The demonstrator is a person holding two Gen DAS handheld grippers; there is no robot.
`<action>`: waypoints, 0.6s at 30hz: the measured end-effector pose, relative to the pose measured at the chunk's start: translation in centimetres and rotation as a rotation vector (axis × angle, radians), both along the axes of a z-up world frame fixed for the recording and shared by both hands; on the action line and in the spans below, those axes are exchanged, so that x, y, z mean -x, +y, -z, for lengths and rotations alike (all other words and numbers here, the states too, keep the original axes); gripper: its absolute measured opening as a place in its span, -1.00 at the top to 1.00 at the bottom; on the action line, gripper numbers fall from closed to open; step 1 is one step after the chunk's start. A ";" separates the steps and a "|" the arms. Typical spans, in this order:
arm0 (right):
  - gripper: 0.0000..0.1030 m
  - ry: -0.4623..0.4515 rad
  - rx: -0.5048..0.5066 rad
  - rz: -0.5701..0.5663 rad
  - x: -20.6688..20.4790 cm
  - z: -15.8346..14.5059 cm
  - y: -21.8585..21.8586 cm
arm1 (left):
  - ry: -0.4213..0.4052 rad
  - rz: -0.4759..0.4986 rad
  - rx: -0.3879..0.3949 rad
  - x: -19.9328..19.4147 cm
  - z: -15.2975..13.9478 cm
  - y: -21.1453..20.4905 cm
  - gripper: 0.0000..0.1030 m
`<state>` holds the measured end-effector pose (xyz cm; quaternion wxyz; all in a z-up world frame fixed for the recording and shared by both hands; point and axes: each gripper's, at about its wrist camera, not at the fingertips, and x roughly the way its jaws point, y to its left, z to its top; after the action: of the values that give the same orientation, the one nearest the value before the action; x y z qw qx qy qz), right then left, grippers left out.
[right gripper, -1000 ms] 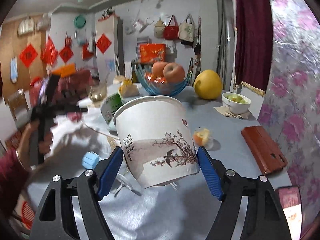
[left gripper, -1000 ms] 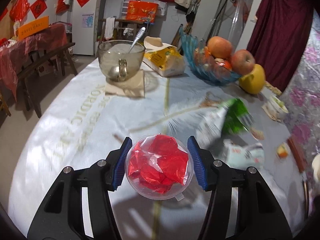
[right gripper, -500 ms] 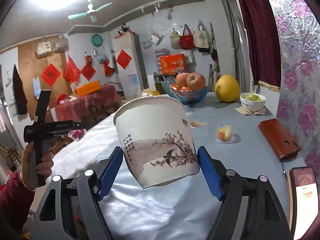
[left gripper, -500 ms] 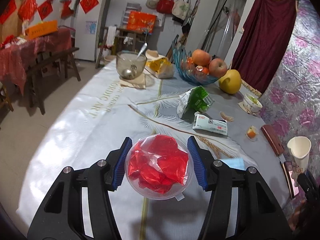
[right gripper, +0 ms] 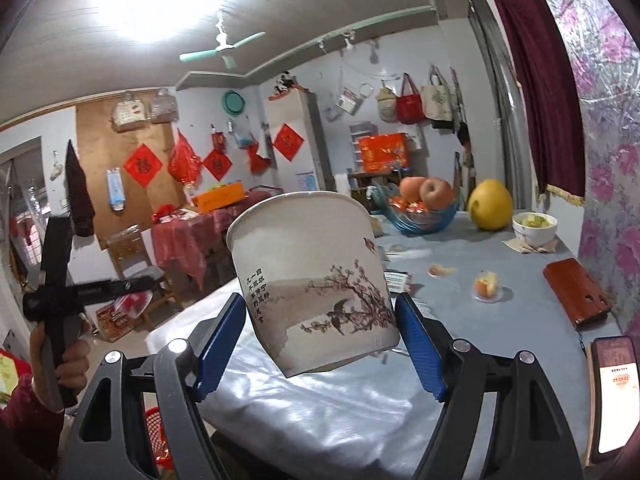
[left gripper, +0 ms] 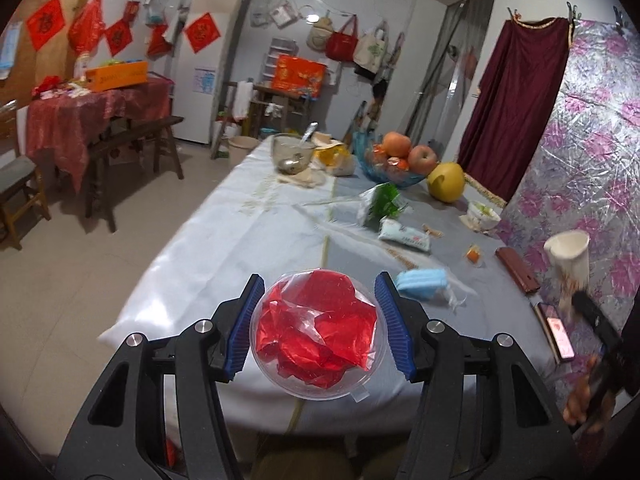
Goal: Collect trash
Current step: 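Carry the clear cup to the red basket and open the left gripper while the right carries the paper cup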
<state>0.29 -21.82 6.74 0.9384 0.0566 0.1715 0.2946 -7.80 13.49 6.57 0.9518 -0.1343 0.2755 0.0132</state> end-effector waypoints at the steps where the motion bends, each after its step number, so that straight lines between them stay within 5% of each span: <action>1: -0.47 -0.005 0.000 -0.012 0.3 -0.1 0.3 | 0.007 -0.013 -0.004 1.0 0.2 0.4 -0.10; 5: -0.47 -0.005 0.000 -0.045 1.4 -0.4 1.3 | 0.039 -0.084 -0.018 4.2 1.6 2.2 -0.10; 18: -0.47 0.050 0.032 -0.162 2.4 0.7 6.8 | 0.156 -0.411 0.128 11.6 9.9 14.5 -0.10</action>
<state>-2.14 -15.03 6.01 0.9077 0.0350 0.2037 0.3652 -19.42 28.02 -3.33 0.8944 -0.2464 0.3153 0.1996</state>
